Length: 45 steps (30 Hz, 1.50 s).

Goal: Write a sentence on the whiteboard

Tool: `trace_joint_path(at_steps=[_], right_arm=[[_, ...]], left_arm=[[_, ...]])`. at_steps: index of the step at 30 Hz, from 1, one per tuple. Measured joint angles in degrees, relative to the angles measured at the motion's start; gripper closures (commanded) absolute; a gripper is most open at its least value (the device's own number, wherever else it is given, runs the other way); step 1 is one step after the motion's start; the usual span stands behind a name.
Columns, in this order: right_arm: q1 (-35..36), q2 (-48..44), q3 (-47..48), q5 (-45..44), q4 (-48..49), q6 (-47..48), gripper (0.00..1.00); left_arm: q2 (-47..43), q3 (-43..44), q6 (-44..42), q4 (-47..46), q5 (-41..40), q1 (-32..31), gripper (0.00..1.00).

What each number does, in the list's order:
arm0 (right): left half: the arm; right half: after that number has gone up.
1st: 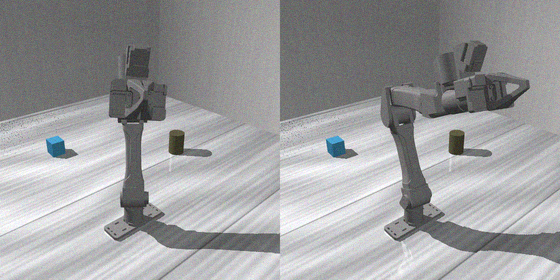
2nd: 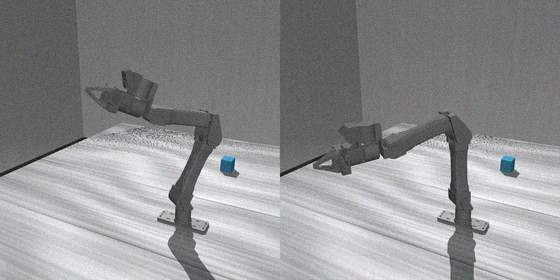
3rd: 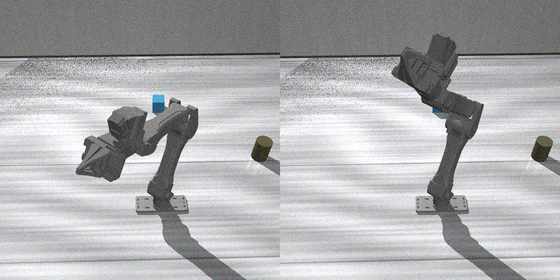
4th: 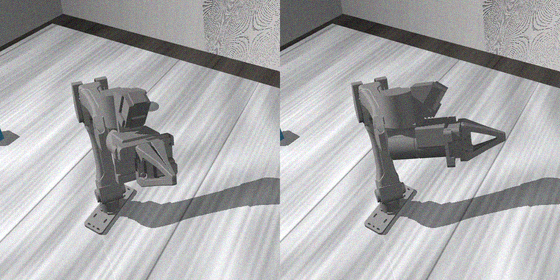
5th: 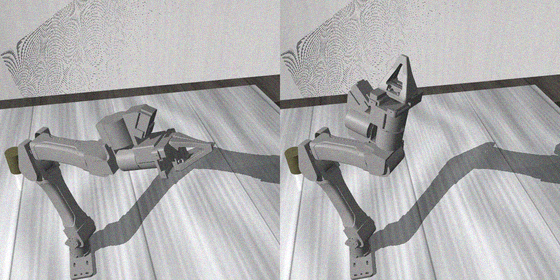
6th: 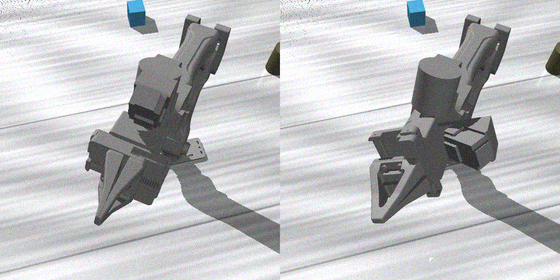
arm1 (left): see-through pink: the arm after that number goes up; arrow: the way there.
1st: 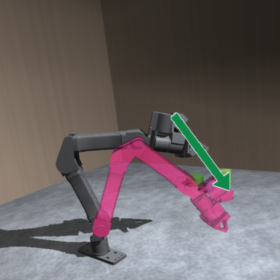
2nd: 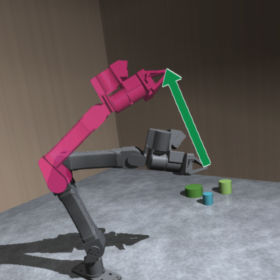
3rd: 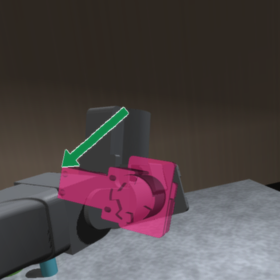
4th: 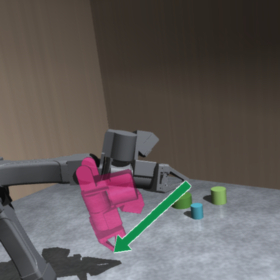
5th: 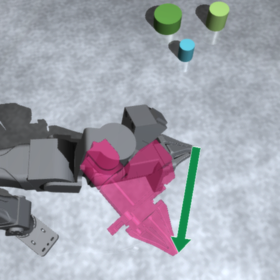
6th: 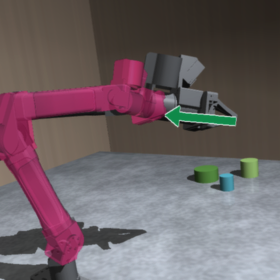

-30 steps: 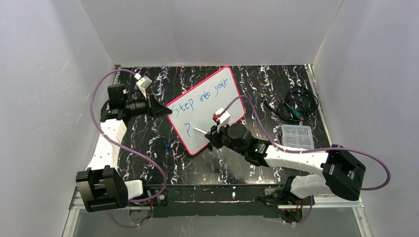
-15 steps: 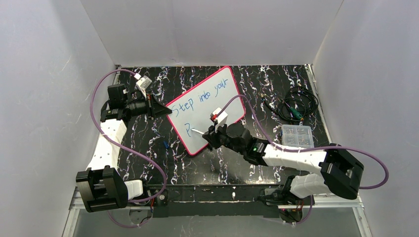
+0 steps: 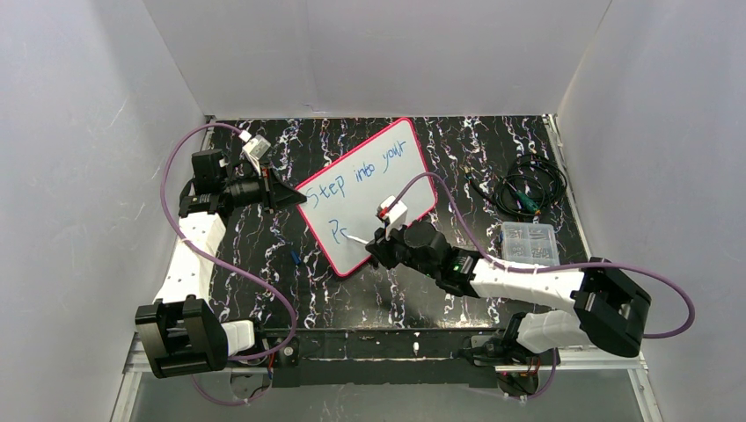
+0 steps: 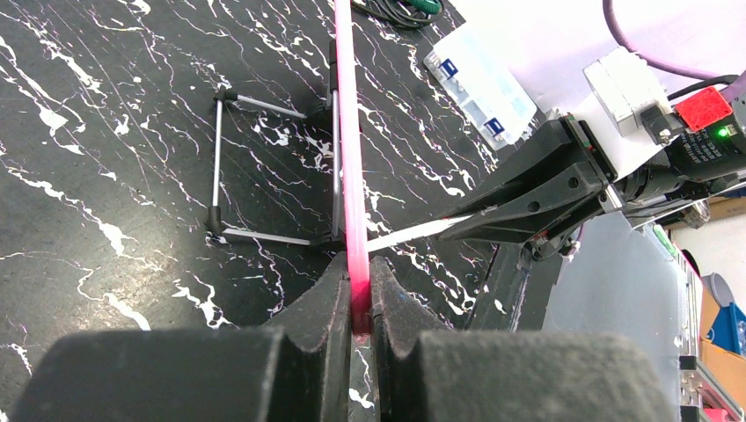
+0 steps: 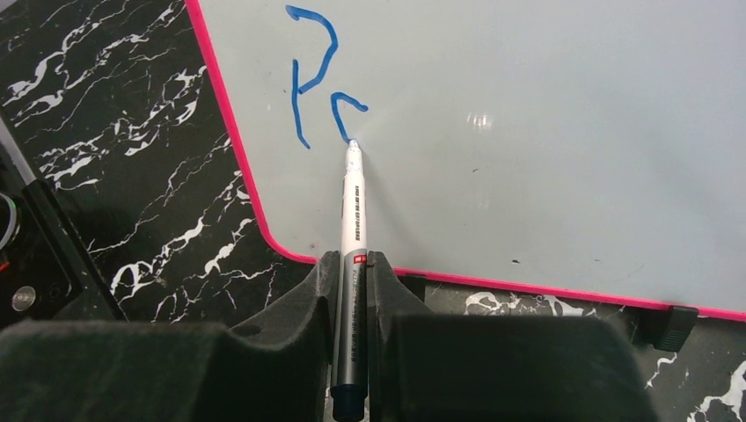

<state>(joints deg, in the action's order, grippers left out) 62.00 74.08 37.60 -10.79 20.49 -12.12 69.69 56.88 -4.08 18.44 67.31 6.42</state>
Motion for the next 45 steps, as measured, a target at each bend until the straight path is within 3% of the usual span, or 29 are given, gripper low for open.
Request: trace_joint_path(at_steps=[45], right_arm=[[-0.1,-0.3,1.6,-4.8,2.7,1.7,0.99]], left_arm=[[0.0,0.0,0.0,0.0,0.2,-0.1,1.00]])
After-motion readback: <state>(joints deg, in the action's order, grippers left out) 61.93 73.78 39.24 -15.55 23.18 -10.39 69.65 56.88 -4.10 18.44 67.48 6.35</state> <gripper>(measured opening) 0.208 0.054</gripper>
